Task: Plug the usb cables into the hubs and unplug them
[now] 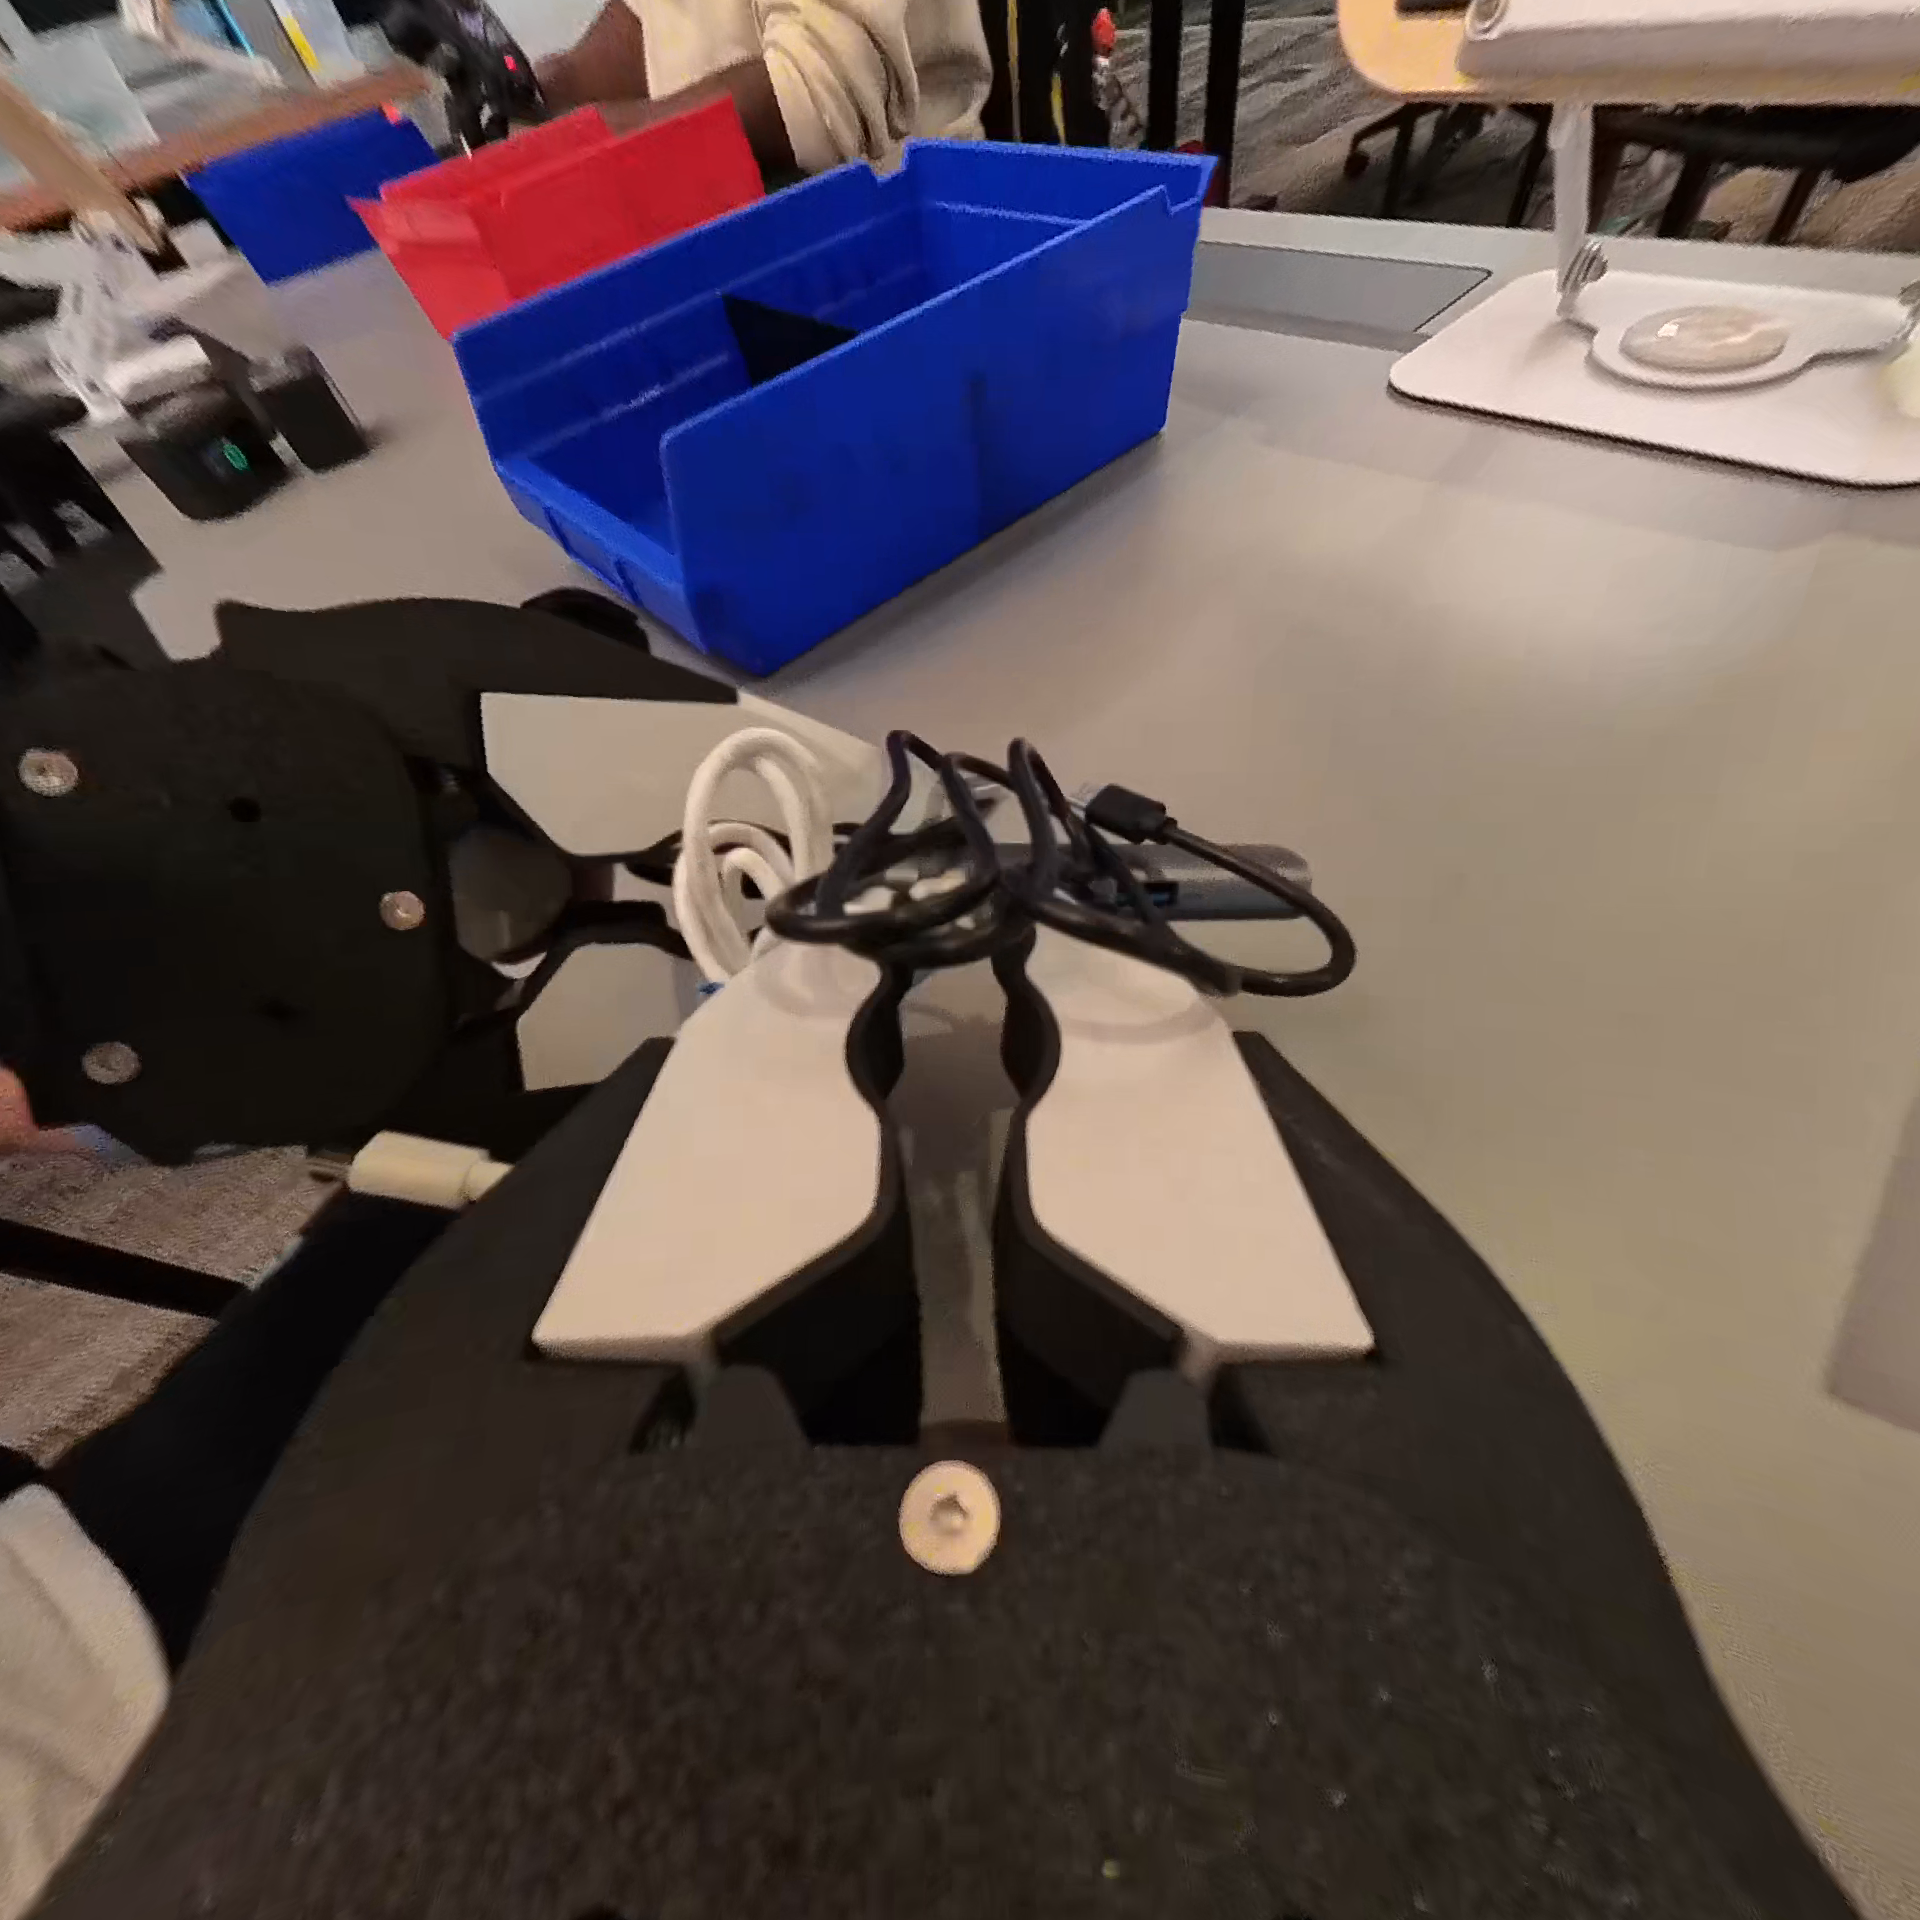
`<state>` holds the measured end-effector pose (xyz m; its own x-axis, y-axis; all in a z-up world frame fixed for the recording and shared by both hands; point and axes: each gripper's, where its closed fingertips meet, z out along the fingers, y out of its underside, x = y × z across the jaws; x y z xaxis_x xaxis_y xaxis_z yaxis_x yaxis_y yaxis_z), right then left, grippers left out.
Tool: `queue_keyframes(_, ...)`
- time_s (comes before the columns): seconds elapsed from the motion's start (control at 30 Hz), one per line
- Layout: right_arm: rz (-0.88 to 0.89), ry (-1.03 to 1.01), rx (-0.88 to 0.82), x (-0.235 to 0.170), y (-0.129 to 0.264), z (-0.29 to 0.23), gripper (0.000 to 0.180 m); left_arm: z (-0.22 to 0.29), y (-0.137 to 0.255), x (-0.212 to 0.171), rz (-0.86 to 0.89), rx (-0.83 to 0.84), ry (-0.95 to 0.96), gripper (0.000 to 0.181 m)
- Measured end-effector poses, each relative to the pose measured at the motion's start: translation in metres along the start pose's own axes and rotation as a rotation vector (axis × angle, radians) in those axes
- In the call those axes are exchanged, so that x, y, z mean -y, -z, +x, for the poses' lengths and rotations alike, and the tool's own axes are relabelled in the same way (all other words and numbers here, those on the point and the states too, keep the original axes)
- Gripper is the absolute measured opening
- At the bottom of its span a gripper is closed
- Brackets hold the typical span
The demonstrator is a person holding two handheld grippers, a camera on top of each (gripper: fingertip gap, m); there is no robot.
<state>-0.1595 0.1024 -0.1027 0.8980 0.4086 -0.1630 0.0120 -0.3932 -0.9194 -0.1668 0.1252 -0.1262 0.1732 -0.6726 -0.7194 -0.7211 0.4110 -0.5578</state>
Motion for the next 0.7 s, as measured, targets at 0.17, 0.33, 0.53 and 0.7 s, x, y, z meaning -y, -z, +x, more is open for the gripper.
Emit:
queue_keyframes(0.17,0.027,-0.004,-0.008,0.006,0.005,-0.001,0.014,-0.006,0.002,0.005,0.010,0.031,-0.021,0.018)
queue_keyframes(0.33,0.036,0.040,0.014,0.010,0.009,-0.003,0.014,-0.013,0.006,0.010,0.034,0.093,-0.121,0.018)
queue_keyframes(0.53,0.117,0.020,-0.023,0.027,0.050,0.038,0.014,-0.077,0.008,-0.057,-0.115,0.172,0.105,0.017)
queue_keyframes(0.7,-0.033,0.023,-0.065,0.012,0.043,0.071,0.014,-0.051,0.004,-0.034,-0.070,0.091,0.115,0.017)
